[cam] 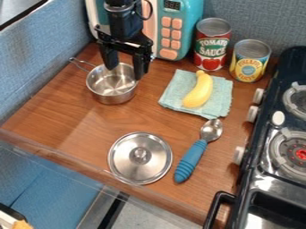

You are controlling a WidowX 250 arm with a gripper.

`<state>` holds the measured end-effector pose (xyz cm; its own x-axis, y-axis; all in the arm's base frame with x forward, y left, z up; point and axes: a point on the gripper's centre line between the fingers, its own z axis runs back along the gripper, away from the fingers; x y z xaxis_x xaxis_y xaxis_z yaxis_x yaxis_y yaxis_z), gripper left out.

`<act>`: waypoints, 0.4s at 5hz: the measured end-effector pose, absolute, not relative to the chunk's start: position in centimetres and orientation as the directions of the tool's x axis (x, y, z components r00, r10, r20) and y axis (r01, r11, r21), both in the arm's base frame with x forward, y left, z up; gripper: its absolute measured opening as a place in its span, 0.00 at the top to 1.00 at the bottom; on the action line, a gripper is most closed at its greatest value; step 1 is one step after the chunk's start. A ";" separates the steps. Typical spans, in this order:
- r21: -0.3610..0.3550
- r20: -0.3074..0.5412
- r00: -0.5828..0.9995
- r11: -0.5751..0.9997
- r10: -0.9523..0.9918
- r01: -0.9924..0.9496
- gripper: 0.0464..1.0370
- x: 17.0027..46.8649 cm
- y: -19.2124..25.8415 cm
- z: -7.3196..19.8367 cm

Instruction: Move the yellow banana in the left side the table

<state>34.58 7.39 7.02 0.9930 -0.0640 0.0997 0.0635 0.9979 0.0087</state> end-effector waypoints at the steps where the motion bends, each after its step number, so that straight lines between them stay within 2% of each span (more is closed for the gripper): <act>1: -0.004 0.057 0.996 0.998 -0.066 0.067 0.04 34.4 7.1 5.6; 2: 0.000 0.039 0.989 0.989 -0.145 0.145 0.04 36.1 3.5 5.2</act>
